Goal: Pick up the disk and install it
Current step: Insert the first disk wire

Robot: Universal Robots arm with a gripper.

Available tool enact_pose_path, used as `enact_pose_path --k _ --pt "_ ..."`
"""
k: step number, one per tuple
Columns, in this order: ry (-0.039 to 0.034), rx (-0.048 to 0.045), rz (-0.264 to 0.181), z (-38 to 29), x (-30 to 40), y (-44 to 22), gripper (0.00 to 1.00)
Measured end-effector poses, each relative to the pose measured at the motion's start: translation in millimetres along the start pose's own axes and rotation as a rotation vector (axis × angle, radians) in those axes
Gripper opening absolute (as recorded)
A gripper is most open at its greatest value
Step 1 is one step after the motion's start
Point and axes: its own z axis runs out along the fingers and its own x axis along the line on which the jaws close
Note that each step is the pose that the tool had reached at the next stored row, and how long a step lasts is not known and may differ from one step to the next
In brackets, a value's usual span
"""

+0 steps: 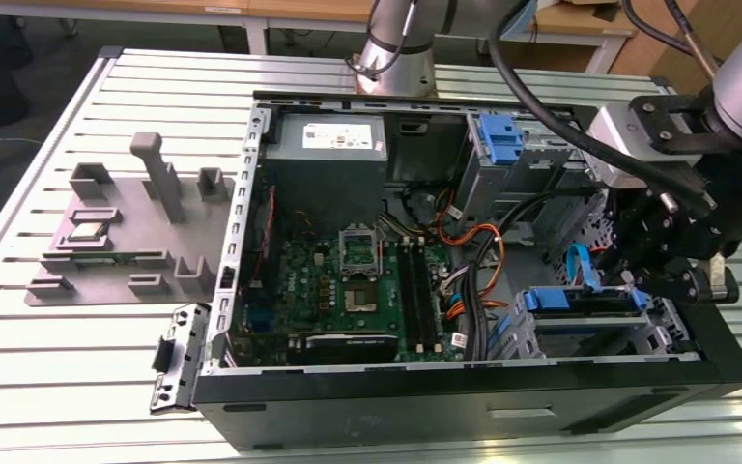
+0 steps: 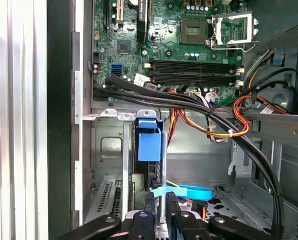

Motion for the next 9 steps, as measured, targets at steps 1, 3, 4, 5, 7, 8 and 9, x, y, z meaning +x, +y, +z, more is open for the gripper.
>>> enact_pose_path --k 1,3,4,5,7,8,9 --pt "0.0000 -0.0018 0.000 0.0 0.0 0.0 0.24" --pt "0.0001 -0.0135 0.001 0.0 -0.1 -0.1 0.24" --pt "0.0001 -0.0144 0.001 0.0 -0.1 0.0 0.24" --pt "0.0000 -0.0154 0.001 0.1 0.0 -0.1 0.24" --pt "0.0000 -0.0172 0.002 0.1 0.0 -0.1 0.24" --pt "-0.0001 -0.0181 0.002 0.1 0.0 -0.1 0.24" --pt "0.0000 -0.0180 0.002 0.1 0.0 -0.1 0.24"
